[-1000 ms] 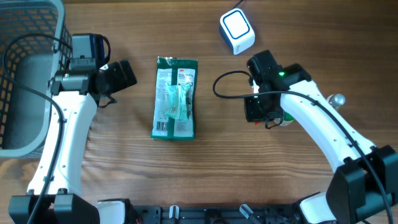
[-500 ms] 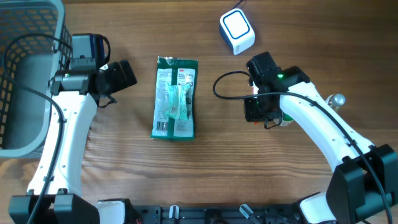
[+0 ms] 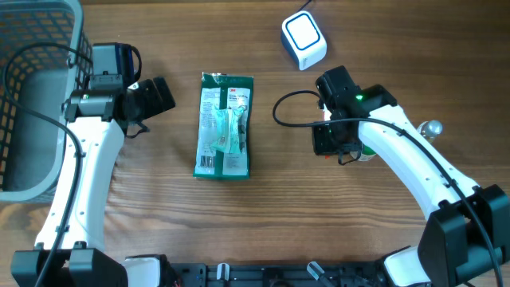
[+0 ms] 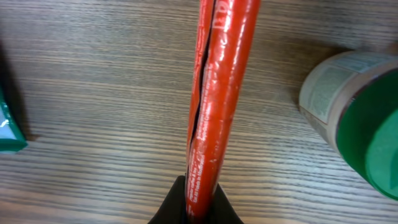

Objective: Scan the item barcode
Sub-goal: 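Lower the sausage stick beside the jar and open the right gripper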

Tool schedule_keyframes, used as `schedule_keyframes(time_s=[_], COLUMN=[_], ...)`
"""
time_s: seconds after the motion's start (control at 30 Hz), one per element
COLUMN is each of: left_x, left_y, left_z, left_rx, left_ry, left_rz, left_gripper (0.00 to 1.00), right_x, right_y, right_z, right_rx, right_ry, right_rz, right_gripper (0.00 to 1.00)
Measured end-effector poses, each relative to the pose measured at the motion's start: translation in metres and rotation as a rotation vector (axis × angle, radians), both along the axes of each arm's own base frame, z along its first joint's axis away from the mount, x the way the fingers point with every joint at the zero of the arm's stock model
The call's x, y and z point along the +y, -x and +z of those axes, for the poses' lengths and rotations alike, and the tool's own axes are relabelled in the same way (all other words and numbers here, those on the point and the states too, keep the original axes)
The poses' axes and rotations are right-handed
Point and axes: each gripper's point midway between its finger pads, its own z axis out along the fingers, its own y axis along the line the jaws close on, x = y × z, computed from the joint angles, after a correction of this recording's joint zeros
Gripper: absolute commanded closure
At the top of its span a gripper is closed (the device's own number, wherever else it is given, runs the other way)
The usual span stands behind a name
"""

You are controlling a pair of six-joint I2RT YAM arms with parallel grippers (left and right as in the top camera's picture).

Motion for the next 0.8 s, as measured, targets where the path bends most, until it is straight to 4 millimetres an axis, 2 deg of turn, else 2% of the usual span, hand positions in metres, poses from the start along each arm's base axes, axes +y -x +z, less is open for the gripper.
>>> schedule_keyframes(time_s=[0.33, 0.53, 0.8], left_x=[0.0, 0.0, 0.0], left_y=[0.0, 0.0, 0.0], left_z=[0.0, 0.0, 0.0], left_rx=[0.0, 0.0, 0.0], left_ry=[0.0, 0.0, 0.0], left_rz=[0.0, 0.0, 0.0], left_gripper=[0.0, 0.0, 0.0], right_x=[0.009, 0.005, -0.015], right_y=[-0.002, -0.004, 0.008], right_z=[0.001, 0.0, -0.028], right_rx=[-0.001, -0.011, 0.002], right_ry=[-0.051, -0.03, 0.063], right_rz=[-0.002, -0.031, -0.085], right_gripper=[0.96, 0.96, 0.96])
